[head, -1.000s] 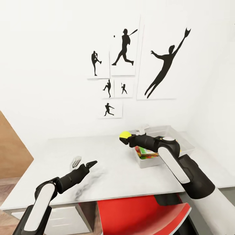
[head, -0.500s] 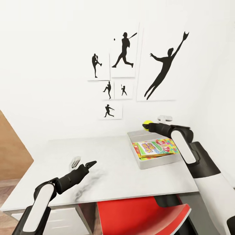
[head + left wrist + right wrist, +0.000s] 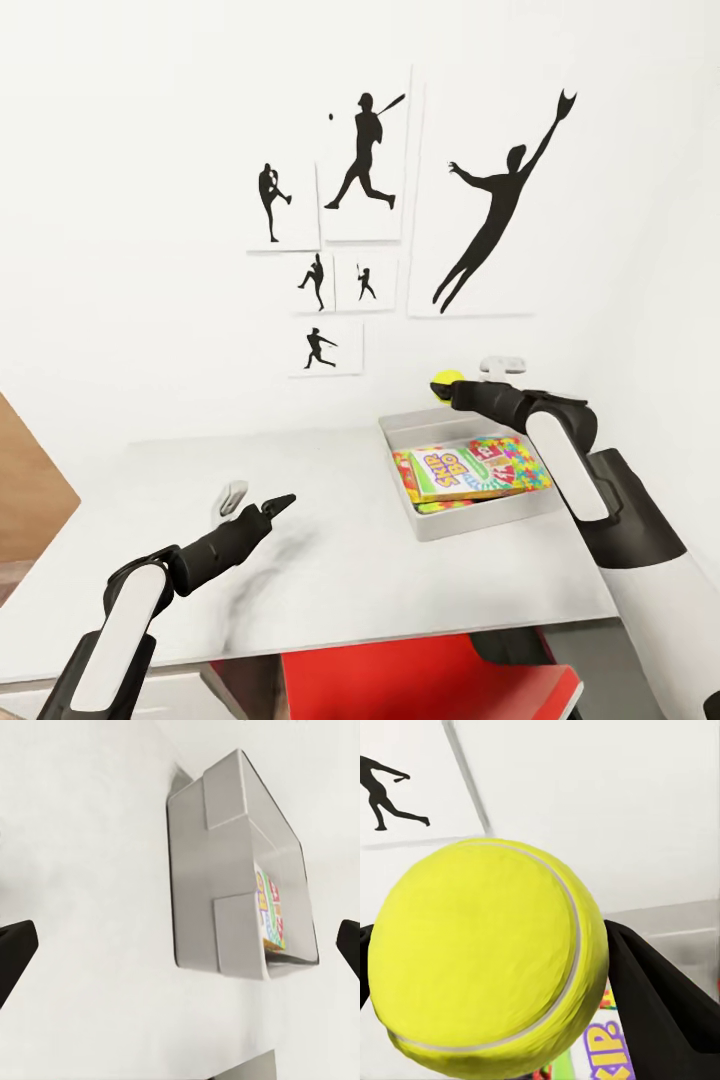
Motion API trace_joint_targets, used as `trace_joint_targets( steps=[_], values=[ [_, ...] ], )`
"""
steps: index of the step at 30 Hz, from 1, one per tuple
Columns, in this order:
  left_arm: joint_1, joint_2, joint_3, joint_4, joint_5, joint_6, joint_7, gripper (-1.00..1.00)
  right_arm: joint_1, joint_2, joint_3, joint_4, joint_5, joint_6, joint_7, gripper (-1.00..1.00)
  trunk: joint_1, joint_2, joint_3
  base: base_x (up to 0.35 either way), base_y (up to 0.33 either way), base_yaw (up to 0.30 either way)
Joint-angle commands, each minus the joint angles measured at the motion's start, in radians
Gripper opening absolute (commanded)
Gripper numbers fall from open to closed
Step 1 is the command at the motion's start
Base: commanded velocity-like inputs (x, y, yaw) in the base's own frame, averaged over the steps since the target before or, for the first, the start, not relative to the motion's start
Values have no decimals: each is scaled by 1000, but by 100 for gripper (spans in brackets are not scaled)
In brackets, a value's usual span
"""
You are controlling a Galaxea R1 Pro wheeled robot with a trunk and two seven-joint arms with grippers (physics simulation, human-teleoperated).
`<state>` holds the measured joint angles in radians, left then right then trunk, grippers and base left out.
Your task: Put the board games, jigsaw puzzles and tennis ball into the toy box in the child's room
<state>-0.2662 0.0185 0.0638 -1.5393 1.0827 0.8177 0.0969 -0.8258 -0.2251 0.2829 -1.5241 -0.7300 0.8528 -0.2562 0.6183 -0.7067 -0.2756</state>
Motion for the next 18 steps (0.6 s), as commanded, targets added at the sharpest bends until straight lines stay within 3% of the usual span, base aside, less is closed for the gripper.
trace_joint_targets(
  steps=[1,12,16,18],
  values=[
    [-1,0,1,-1,11,5,10,100,0,-1,2,-4,-11,1,-12,-100,0,-1,-1,34,-20,0],
    [-1,0,1,-1,14,5,10,100,11,-6,-3,-15,-10,1,-14,-100,0,-1,-1,41,18,0],
    [-1,0,1,-1,16,5,10,100,18,-18,-7,-15,-11,1,-13,-100,0,-1,-1,4,2,0],
    [-1,0,1,0,18,6,10,100,20,-38,-10,-15,-13,24,-12,-100,0,-1,-1,0,0,0]
  ],
)
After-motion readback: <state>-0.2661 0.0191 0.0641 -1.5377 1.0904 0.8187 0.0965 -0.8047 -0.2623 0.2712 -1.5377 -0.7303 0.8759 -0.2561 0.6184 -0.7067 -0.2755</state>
